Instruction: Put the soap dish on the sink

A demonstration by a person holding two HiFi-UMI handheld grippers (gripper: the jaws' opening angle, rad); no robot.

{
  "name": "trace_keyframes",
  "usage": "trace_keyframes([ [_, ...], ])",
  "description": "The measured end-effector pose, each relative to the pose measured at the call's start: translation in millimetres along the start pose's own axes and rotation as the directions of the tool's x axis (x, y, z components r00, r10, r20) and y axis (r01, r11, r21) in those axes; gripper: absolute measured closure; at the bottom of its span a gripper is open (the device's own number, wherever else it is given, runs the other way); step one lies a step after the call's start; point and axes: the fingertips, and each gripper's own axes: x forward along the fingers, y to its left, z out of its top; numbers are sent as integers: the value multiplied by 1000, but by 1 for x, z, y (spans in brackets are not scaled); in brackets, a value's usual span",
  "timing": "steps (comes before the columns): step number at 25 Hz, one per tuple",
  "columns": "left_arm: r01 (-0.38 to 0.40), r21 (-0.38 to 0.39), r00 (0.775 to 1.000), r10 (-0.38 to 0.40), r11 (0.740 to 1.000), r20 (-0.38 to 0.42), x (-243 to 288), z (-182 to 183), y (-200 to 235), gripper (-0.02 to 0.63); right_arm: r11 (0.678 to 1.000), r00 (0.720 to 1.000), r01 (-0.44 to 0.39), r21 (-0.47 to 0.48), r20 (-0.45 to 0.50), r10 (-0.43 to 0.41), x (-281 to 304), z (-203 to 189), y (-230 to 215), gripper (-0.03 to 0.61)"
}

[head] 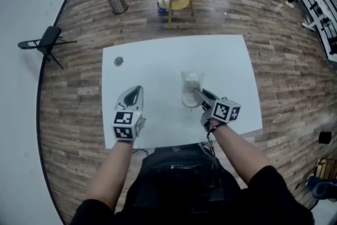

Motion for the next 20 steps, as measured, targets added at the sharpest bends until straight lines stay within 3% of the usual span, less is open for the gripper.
trace_keyframes([
  [20,18,-16,998,-19,1000,-64,24,-11,0,624,999,998,20,35,-61,-18,18,-16,-19,434],
])
